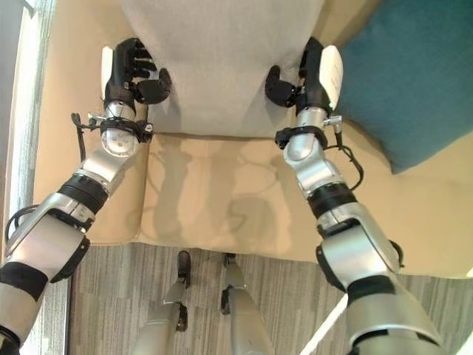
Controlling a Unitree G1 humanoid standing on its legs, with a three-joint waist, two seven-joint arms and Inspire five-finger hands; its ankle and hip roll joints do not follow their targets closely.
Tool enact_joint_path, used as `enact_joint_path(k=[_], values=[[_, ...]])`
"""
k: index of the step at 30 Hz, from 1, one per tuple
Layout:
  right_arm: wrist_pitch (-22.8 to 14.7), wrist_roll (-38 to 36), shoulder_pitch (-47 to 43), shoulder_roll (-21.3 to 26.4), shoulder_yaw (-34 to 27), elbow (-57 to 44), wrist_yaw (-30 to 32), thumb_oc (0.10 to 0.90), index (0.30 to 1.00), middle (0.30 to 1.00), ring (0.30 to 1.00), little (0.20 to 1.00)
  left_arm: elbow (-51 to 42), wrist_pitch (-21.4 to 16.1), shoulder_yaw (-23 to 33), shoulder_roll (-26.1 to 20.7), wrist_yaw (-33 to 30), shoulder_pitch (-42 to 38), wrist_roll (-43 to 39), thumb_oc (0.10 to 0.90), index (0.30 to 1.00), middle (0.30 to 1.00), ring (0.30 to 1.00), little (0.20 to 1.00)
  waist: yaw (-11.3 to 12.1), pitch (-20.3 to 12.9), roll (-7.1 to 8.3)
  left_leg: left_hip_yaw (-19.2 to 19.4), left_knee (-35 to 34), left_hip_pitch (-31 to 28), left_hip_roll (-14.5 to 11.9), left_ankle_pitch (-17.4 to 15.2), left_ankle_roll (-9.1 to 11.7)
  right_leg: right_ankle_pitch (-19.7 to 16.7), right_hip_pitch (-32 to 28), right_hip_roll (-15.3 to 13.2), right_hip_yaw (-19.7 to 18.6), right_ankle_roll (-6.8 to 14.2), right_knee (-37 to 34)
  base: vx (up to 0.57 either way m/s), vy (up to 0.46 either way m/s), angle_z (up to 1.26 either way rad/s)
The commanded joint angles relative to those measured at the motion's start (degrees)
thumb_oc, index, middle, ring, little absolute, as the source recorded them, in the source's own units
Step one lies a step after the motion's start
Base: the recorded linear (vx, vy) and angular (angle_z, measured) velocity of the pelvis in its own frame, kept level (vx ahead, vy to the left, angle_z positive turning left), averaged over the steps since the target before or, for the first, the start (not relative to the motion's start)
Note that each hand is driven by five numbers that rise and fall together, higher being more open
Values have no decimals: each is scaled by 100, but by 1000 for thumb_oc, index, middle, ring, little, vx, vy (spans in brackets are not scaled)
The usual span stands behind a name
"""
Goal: Pick up all the scattered cushions and arrange them neatly on the sofa.
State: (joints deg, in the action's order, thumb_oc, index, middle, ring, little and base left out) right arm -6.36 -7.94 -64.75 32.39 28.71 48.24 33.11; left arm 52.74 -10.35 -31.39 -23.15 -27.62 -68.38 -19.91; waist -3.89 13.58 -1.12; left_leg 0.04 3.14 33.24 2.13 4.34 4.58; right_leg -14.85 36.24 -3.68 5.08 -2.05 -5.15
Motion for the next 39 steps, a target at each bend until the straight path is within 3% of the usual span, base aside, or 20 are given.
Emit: enact_joint_path(k=[1,5,10,11,12,15,16,18,19,21,22,24,27,28,29,39], values=[[-602,30,-234,-339,-297,-608,-35,800,900,900,900,900,-516,-567,-202,-111,76,-629,456,800,900,900,900,900,-89,-525,141,118,-221,-291,-65,-209,-44,812,-560,90,-292,914,52,1,-23,-13],[-628,-161,-2,-252,-295,-455,-358,800,900,900,900,900,-280,-483,-69,-260,299,-361,349,800,900,900,900,900,-91,-552,145,122,-305,-348,-66,-179,-26,823,-598,102,-281,903,41,-2,-14,-10],[-621,-503,404,399,-408,-465,-806,800,900,900,900,900,-326,-521,335,-1157,549,81,97,800,900,900,900,900,-48,-601,132,124,-578,-667,-96,-98,15,870,-782,132,-211,908,15,5,-11,2],[-619,-502,405,397,-411,-470,-806,800,900,900,900,900,-333,-518,337,-1162,549,84,98,800,900,900,900,900,-57,-608,138,122,-584,-647,-86,-66,13,851,-761,121,-210,910,15,36,4,2],[-642,-537,889,669,-717,-732,-899,800,900,900,900,900,-703,-584,710,-1433,568,584,26,800,900,900,900,900,-30,-630,127,130,-691,-837,-98,-66,15,894,-892,135,-205,910,15,49,6,3],[-651,-492,2041,1000,-1343,-1277,-1150,800,900,900,900,900,-1479,-697,1354,-1660,704,1690,-37,800,900,900,900,900,-12,-728,127,149,-775,-1120,-129,-132,23,999,-1136,162,-168,890,15,75,4,5],[-643,-487,2066,999,-1353,-1298,-1150,800,900,900,900,900,-1500,-689,1360,-1659,701,1713,-31,800,900,900,900,900,-16,-741,132,148,-784,-1107,-122,-101,21,981,-1120,154,-167,891,15,46,-2,8],[-659,-391,2901,1075,-1815,-1635,-1283,800,900,900,900,900,-2019,-762,1781,-1579,804,2528,-100,800,900,900,900,900,-15,-827,145,155,-814,-1293,-140,-145,27,1045,-1299,149,-133,887,15,86,-9,11],[-679,-277,3659,1030,-2254,-1874,-1372,800,900,900,900,900,-2552,-830,2209,-1369,886,3348,-123,800,900,900,900,900,-7,-863,165,153,-814,-1452,-153,-186,33,1103,-1474,137,-117,873,15,123,-6,8],[-656,-85,4436,833,-2586,-2024,-1478,800,900,900,900,900,-2939,-793,2542,-1047,1011,4231,-47,800,900,900,900,900,8,-894,197,162,-814,-1680,-153,-244,31,1170,-1721,148,-78,862,15,95,-8,1],[-646,-75,4488,831,-2596,-2057,-1479,800,900,900,900,900,-2977,-779,2546,-1038,1009,4282,-38,800,900,900,900,900,8,-894,194,158,-814,-1713,-153,-251,31,1178,-1755,148,-74,862,15,58,-10,2],[-550,219,5333,559,-2913,-2001,-1601,800,900,900,900,900,-2993,-647,2889,-607,1246,5310,3,800,900,900,900,900,12,-918,252,157,-814,-2008,-166,-317,25,1255,-2056,148,-29,843,15,80,-21,3],[-499,333,5648,426,-2960,-1996,-1645,800,900,900,900,900,-2994,-586,3007,-453,1338,5712,-4,800,900,900,900,900,20,-921,267,157,-814,-2133,-167,-340,17,1278,-2182,158,-17,836,15,39,-12,0],[-384,579,6292,15,-3037,-1720,-1798,800,900,900,900,900,-2705,-393,3144,-145,1609,6640,195,800,900,900,900,900,35,-963,296,176,-814,-2392,-185,-374,-14,1318,-2456,161,15,833,15,35,-6,4],[-384,564,6432,-166,-3032,-1555,-1852,800,900,900,900,900,-2418,-284,3114,-45,1688,6877,317,800,900,900,900,900,36,-985,303,184,-814,-2455,-199,-375,-26,1316,-2519,160,17,833,15,35,-6,1],[-337,725,7160,-940,-2767,-545,-2038,800,900,900,900,900,-120,171,2942,368,1882,7658,1366,800,900,900,900,900,32,-1171,340,411,-814,-2991,-248,-489,-116,1323,-3005,181,-108,872,15,-28,5,-11]])
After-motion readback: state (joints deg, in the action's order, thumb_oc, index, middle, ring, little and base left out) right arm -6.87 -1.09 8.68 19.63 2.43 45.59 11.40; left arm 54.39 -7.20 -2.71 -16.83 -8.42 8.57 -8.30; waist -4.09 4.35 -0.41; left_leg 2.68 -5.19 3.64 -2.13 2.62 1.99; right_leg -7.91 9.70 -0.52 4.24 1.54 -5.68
